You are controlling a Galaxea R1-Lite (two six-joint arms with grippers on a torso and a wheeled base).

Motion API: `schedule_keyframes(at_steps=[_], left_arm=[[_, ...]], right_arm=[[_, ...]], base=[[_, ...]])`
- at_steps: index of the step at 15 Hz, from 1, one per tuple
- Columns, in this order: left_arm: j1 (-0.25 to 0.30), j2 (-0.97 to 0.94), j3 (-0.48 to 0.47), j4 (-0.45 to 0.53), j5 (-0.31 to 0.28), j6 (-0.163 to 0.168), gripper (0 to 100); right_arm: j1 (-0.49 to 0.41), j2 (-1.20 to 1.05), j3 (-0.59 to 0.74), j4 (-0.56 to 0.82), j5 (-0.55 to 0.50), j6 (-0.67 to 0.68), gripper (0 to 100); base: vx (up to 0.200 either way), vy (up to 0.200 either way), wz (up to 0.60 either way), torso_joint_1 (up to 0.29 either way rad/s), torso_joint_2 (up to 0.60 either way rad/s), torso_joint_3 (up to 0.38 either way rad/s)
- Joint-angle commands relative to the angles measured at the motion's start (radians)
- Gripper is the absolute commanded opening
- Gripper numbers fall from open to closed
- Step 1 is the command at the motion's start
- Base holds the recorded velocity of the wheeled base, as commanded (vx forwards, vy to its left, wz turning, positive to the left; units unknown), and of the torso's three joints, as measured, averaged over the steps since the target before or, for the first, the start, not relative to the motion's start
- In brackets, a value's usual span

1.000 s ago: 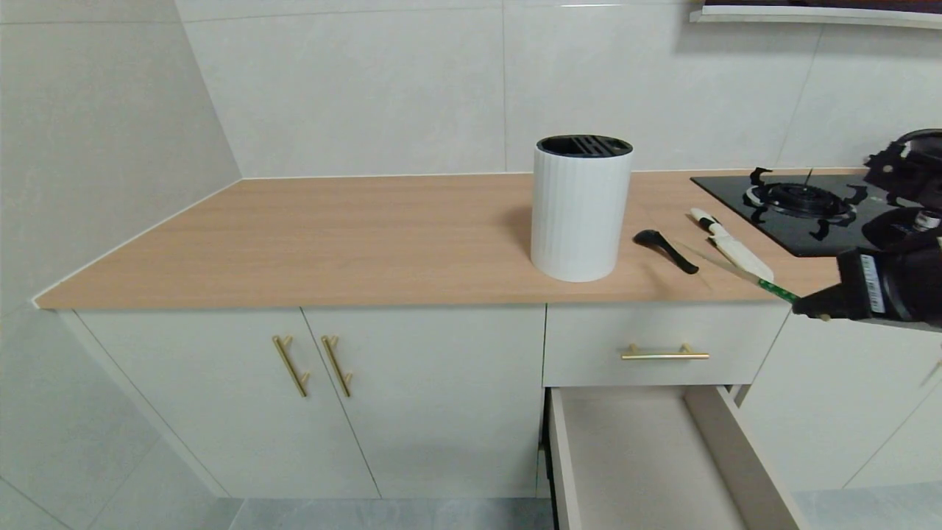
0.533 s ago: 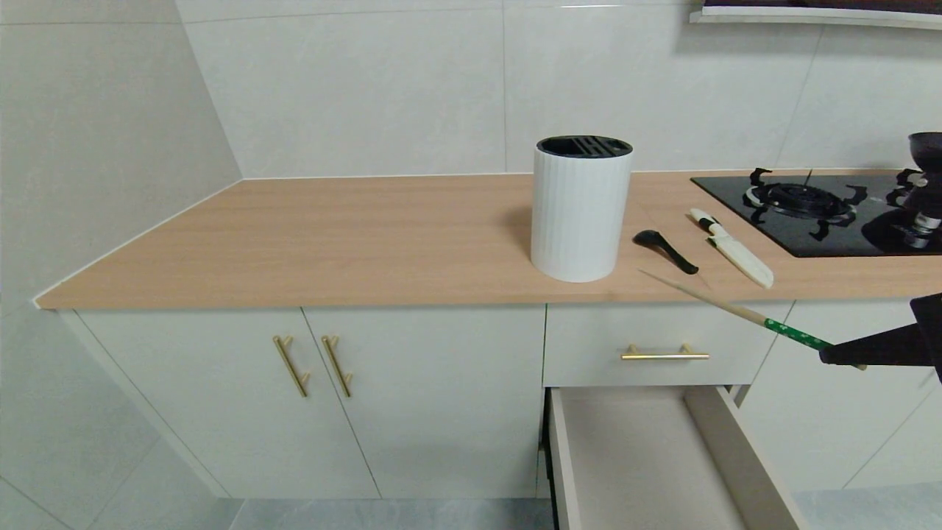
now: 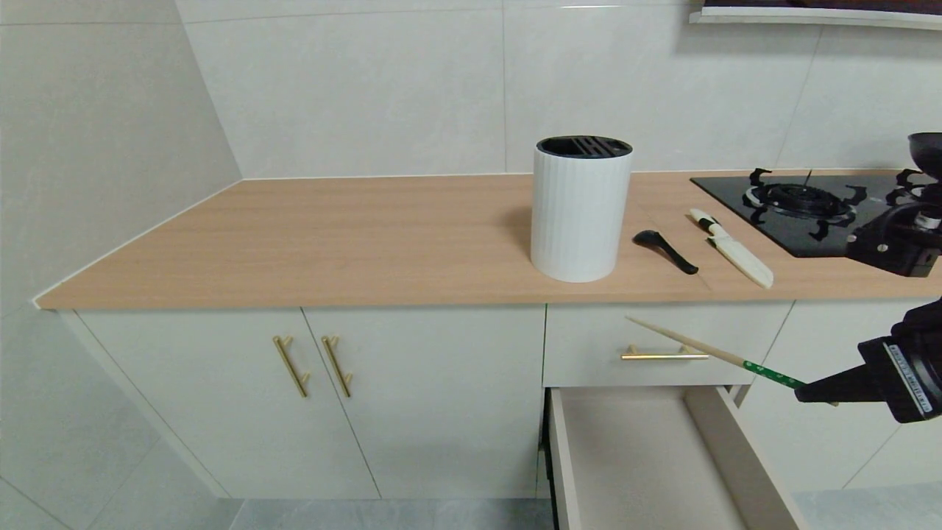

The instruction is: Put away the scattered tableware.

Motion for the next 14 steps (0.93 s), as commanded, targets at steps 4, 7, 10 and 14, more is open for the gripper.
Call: schedule_keyframes(at_steps=[4,7,10,14], left_arm=[[0.000,0.000,0.000,0.000,0.001,0.000,100],[0.000,0.000,0.000,0.000,0.001,0.000,100],[0.000,0.000,0.000,0.000,0.001,0.000,100],[0.000,0.000,0.000,0.000,-0.001,0.000,100]], right_arm=[[0.027,0.042,0.018,0.000,-0.001,0.002,0],[0.028,0.056,0.027,-0.007,-0.001,0.000,0],[0.037,0.070,0.032,-0.007,-0.003,0.000,0],[0.042,0.077,0.032,-0.007,-0.003,0.000,0]], base=[[0.000,0.000,0.00,0.000,0.00,0.000],[0.000,0.000,0.00,-0.068,0.16,0.102],[0.000,0.000,0.00,-0.167,0.43,0.255],[0.000,0.000,0.00,-0.172,0.47,0.292]])
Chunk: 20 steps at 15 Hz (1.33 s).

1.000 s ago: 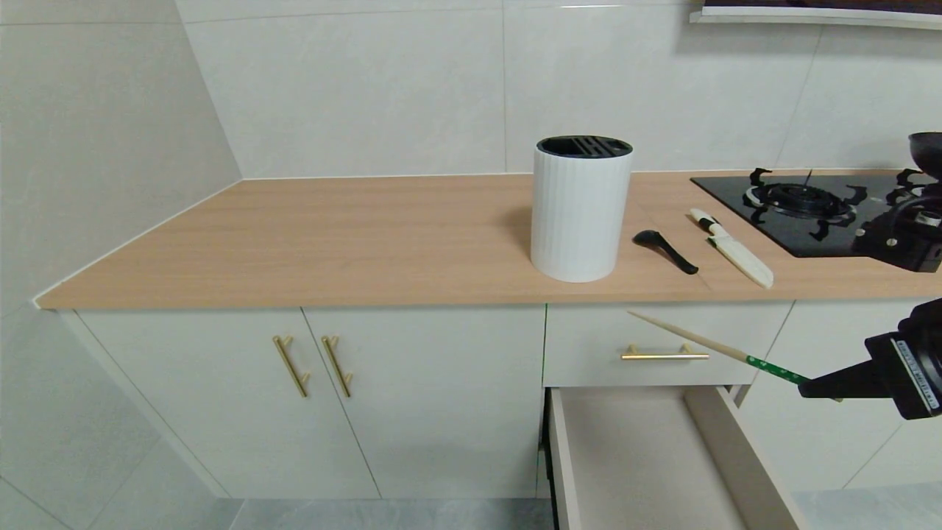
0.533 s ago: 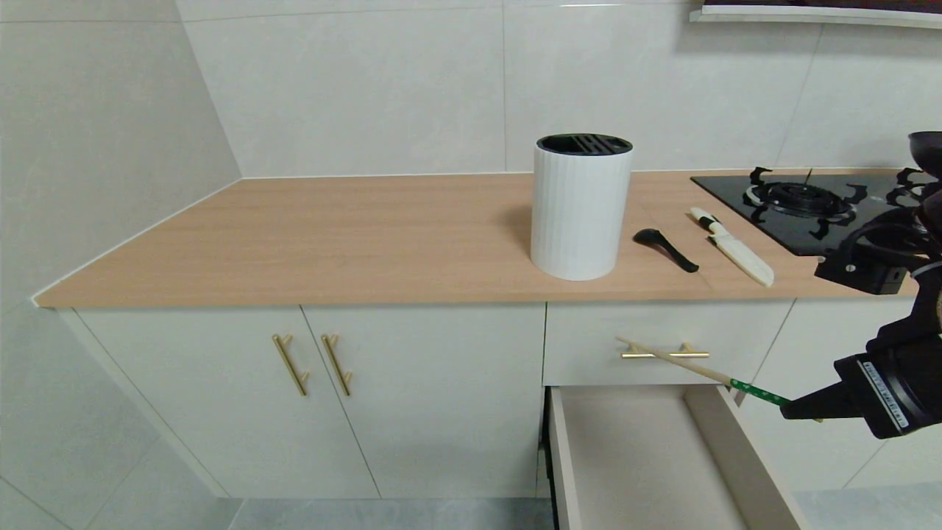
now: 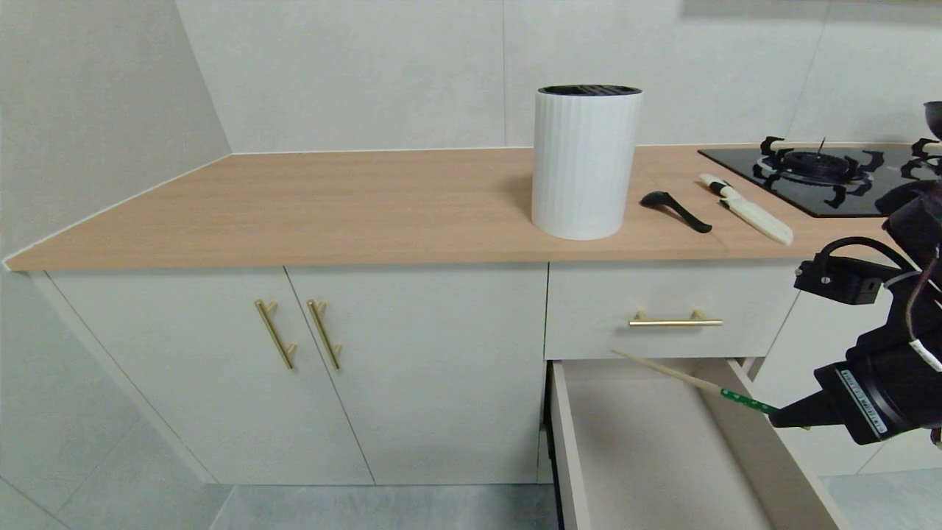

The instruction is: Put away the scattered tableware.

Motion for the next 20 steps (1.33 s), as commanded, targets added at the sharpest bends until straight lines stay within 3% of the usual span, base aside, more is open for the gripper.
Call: schedule_keyframes(at_steps=[1,9,17,20], left_arm=[[0.000,0.000,0.000,0.000,0.001,0.000,100],[0.000,0.000,0.000,0.000,0.001,0.000,100],[0.000,0.000,0.000,0.000,0.001,0.000,100],[0.000,0.000,0.000,0.000,0.000,0.000,100]], right_arm=[[0.001,0.012,0.000,0.000,-0.001,0.000,0],[0.003,0.042,0.001,0.000,-0.002,0.000,0],[0.027,0.124,0.014,-0.024,-0.059,0.003,0],[0.029,0.336,0.067,-0.253,-0.113,0.054,0]], base=[[0.000,0.000,0.00,-0.159,0.47,0.295],[0.000,0.000,0.00,-0.106,0.41,0.297],[0.000,0.000,0.00,-0.007,0.02,0.018],[0.000,0.000,0.00,0.000,0.00,0.000]])
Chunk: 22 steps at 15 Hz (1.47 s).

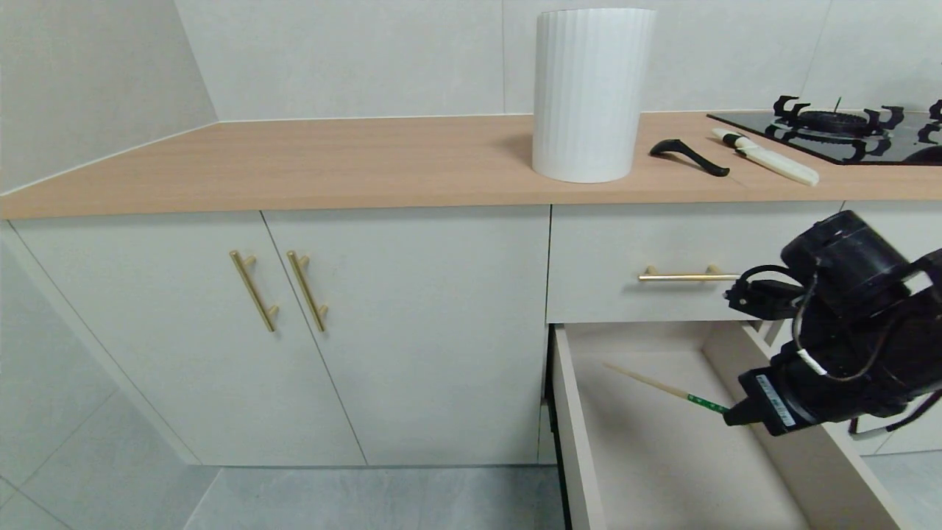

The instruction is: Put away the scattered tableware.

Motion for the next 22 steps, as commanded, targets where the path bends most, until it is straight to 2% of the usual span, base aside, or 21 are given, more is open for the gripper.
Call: schedule_keyframes(at_steps=[1,2,4,6,10,17,22], left_arm=[[0.000,0.000,0.000,0.000,0.000,0.000,100],[0.000,0.000,0.000,0.000,0.001,0.000,100],[0.000,0.000,0.000,0.000,0.000,0.000,100],[0.000,0.000,0.000,0.000,0.001,0.000,100],[0.000,0.000,0.000,0.000,0.001,0.000,100],[0.000,0.000,0.000,0.000,0.001,0.000,100],[0.000,0.000,0.000,0.000,0.001,0.000,100]], right_arm=[[0.001,0.171,0.045,-0.129,-0.036,0.038,0],[0.015,0.248,0.074,-0.244,-0.088,0.065,0],[0.046,0.332,0.091,-0.345,-0.156,0.125,0],[0.053,0.404,0.092,-0.405,-0.206,0.147,0],[0.053,0.509,0.108,-0.508,-0.231,0.147,0],[0.055,0.656,0.098,-0.524,-0.231,0.147,0],[0.053,0.714,0.095,-0.586,-0.242,0.145,0]], base=[[0.000,0.000,0.00,0.000,0.00,0.000],[0.000,0.000,0.00,0.000,0.00,0.000],[0.000,0.000,0.00,0.000,0.00,0.000],[0.000,0.000,0.00,0.000,0.00,0.000],[0.000,0.000,0.00,0.000,0.00,0.000],[0.000,0.000,0.00,0.000,0.00,0.000],[0.000,0.000,0.00,0.000,0.00,0.000]])
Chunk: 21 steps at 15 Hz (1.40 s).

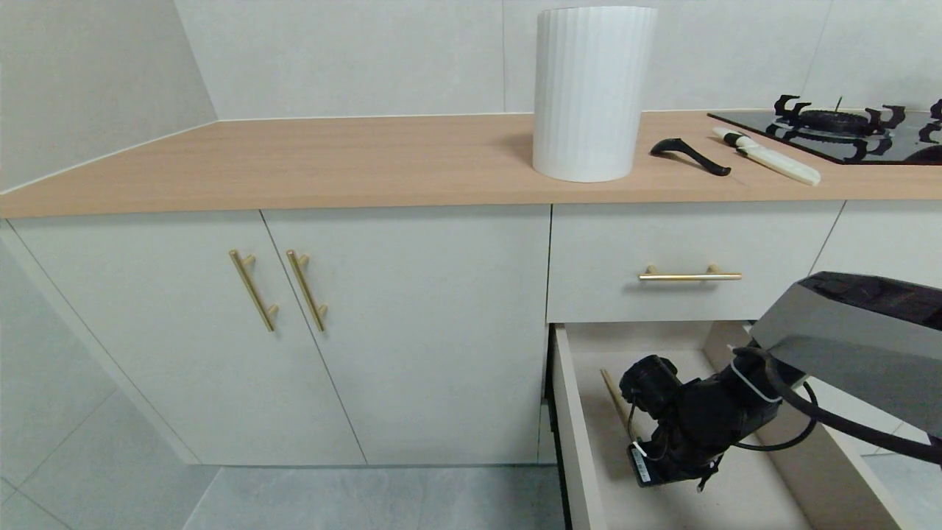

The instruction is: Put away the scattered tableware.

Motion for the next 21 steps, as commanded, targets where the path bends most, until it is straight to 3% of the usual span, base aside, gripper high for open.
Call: schedule_keyframes(at_steps=[1,6,7,15,21], left_arm=[[0.000,0.000,0.000,0.000,0.001,0.000,100],[0.000,0.000,0.000,0.000,0.001,0.000,100],[0.000,0.000,0.000,0.000,0.001,0.000,100],[0.000,0.000,0.000,0.000,0.001,0.000,100],[0.000,0.000,0.000,0.000,0.001,0.000,100]], right_arm=[[0.000,0.024,-0.002,0.000,-0.001,0.001,0],[-0.002,0.024,-0.002,-0.015,-0.003,0.001,0],[-0.002,0.024,-0.003,-0.015,-0.003,0.001,100],[-0.002,0.001,0.002,-0.011,-0.003,0.001,100],[-0.019,-0.263,0.051,0.005,0.002,-0.002,100]], base=[[0.000,0.000,0.00,0.000,0.00,0.000],[0.000,0.000,0.00,0.000,0.00,0.000],[0.000,0.000,0.00,0.000,0.00,0.000],[0.000,0.000,0.00,0.000,0.00,0.000],[0.000,0.000,0.00,0.000,0.00,0.000]])
